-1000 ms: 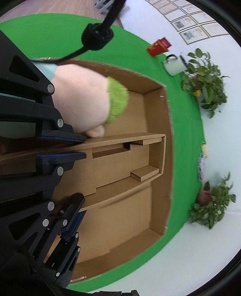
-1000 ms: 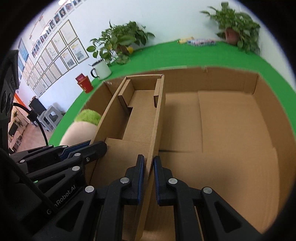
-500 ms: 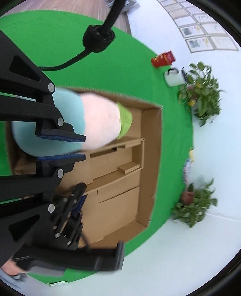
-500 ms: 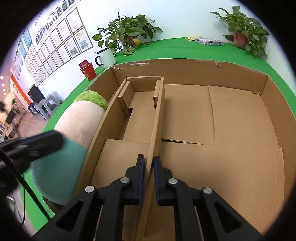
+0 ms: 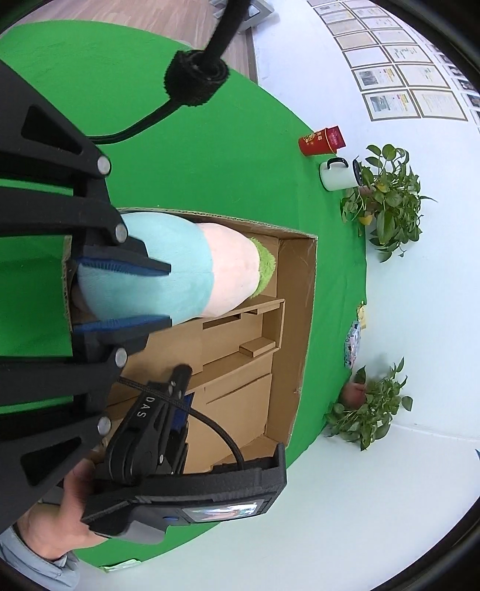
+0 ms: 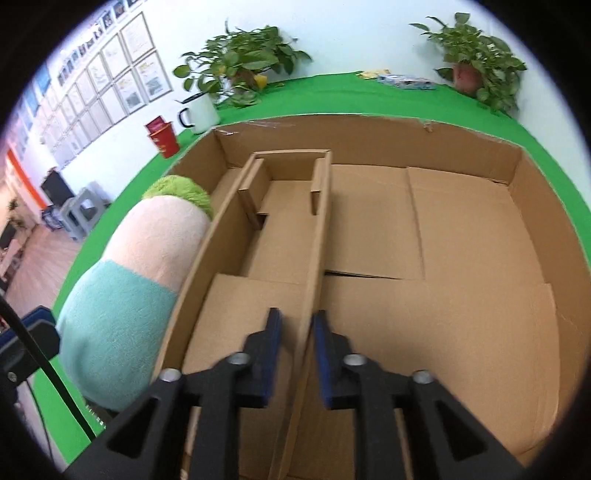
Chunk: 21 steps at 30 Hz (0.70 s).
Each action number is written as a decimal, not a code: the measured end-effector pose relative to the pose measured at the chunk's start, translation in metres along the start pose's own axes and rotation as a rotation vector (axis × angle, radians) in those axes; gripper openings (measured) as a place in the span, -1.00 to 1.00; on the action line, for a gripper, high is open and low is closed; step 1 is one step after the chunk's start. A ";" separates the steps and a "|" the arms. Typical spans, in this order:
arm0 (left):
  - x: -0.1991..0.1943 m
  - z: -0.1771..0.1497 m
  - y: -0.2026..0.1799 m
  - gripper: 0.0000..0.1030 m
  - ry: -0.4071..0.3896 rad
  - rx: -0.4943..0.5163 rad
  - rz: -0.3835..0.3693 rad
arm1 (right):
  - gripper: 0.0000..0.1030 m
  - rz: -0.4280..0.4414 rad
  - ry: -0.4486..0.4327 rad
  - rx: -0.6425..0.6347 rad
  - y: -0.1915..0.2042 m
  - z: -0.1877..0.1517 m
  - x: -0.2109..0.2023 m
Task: Organize objects
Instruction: 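Lower the long brown box into the open box and open the left gripper, then withdraw the left tool up and away from the open box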
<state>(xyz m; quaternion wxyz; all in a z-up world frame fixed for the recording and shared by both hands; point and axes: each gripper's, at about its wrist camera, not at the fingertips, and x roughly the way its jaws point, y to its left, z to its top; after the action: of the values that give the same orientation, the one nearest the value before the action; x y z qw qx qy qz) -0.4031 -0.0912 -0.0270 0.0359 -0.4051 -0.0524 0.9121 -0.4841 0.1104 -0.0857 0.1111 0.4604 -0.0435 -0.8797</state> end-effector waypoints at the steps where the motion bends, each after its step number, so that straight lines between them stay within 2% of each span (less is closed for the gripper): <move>1: -0.002 -0.002 -0.001 -0.48 -0.013 -0.001 0.000 | 0.01 0.003 -0.006 -0.004 -0.001 -0.001 -0.003; 3: -0.010 -0.007 -0.006 -0.42 -0.054 0.005 0.011 | 0.22 -0.011 -0.067 -0.012 -0.003 -0.006 -0.018; 5: -0.019 -0.010 -0.012 -0.18 -0.101 0.022 0.023 | 0.34 -0.033 -0.145 -0.010 -0.006 -0.016 -0.042; 7: -0.028 -0.013 -0.021 0.25 -0.144 0.040 0.037 | 0.50 -0.057 -0.203 -0.008 -0.009 -0.029 -0.064; 10: -0.043 -0.020 -0.034 0.59 -0.200 0.060 0.056 | 0.52 -0.150 -0.242 -0.028 -0.013 -0.056 -0.091; 13: -0.055 -0.036 -0.049 0.67 -0.234 0.048 0.052 | 0.52 -0.208 -0.227 -0.027 -0.019 -0.087 -0.109; 16: -0.064 -0.058 -0.068 0.68 -0.235 0.067 0.024 | 0.52 -0.265 -0.218 -0.033 -0.026 -0.121 -0.125; 18: -0.068 -0.070 -0.080 0.68 -0.225 0.083 0.020 | 0.52 -0.290 -0.222 -0.032 -0.031 -0.133 -0.134; 21: -0.075 -0.083 -0.094 0.68 -0.217 0.082 0.002 | 0.52 -0.283 -0.249 -0.021 -0.039 -0.143 -0.149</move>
<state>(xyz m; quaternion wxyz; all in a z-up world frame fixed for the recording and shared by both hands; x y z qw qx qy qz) -0.2891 -0.0008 -0.0161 0.0455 -0.3024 -0.0183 0.9519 -0.2904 0.1877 -0.0552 -0.0151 0.3481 0.0173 -0.9372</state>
